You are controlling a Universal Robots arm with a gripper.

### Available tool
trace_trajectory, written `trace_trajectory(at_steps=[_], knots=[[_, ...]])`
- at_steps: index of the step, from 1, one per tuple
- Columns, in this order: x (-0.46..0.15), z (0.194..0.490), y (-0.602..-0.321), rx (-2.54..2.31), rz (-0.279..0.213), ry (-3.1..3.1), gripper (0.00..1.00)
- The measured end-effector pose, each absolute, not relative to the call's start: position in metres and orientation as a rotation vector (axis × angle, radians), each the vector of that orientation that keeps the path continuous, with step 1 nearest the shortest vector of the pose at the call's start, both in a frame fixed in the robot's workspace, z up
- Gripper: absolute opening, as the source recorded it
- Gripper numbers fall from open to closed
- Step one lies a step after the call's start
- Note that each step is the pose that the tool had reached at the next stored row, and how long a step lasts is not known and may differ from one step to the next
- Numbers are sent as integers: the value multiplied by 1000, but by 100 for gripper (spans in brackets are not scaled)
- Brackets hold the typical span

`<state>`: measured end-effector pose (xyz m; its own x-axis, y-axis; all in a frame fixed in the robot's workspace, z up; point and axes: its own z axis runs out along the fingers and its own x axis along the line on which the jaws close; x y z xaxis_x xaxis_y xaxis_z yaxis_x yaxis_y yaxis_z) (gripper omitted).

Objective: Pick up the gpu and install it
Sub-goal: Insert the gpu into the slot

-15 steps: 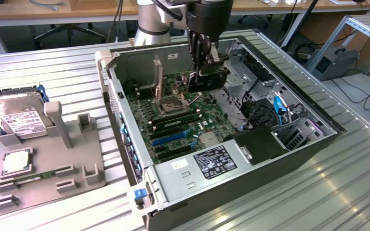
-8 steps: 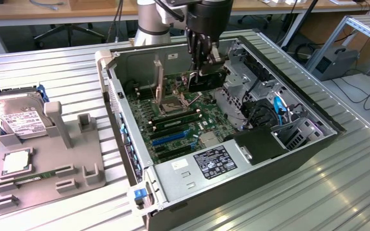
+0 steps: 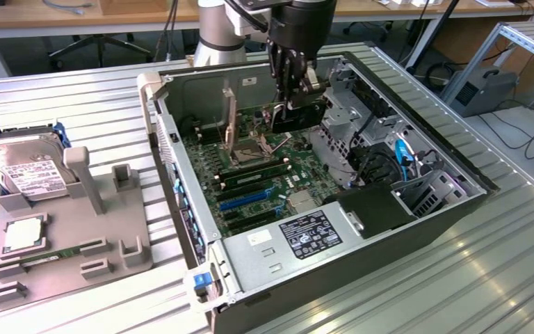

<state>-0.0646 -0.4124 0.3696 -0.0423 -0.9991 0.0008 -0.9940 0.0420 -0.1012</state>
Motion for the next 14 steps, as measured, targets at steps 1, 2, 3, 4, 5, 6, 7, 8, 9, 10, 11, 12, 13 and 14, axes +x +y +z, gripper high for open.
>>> trace_trajectory(at_steps=[1,2,3,4,5,6,7,8,9,10,11,12,13,14], knots=[[-65,370,-412,-2124,-113,2216,27],[-65,370,-413,-2124,-113,2216,27],[-65,370,-413,-2124,-113,2216,27],[-65,370,-413,-2124,-113,2216,27],[-65,370,-413,-2124,-113,2216,27],[-65,370,-413,-2124,-113,2216,27],[-65,370,-414,-2124,-113,2216,27],[-65,370,-414,-2124,-113,2216,27],[-65,370,-414,-2124,-113,2216,27],[-65,370,-415,-2124,-113,2216,27],[-65,370,-415,-2124,-113,2216,27],[-65,370,-416,-2124,-113,2216,27],[-65,370,-416,-2124,-113,2216,27],[-65,369,-417,-2124,-113,2216,27]])
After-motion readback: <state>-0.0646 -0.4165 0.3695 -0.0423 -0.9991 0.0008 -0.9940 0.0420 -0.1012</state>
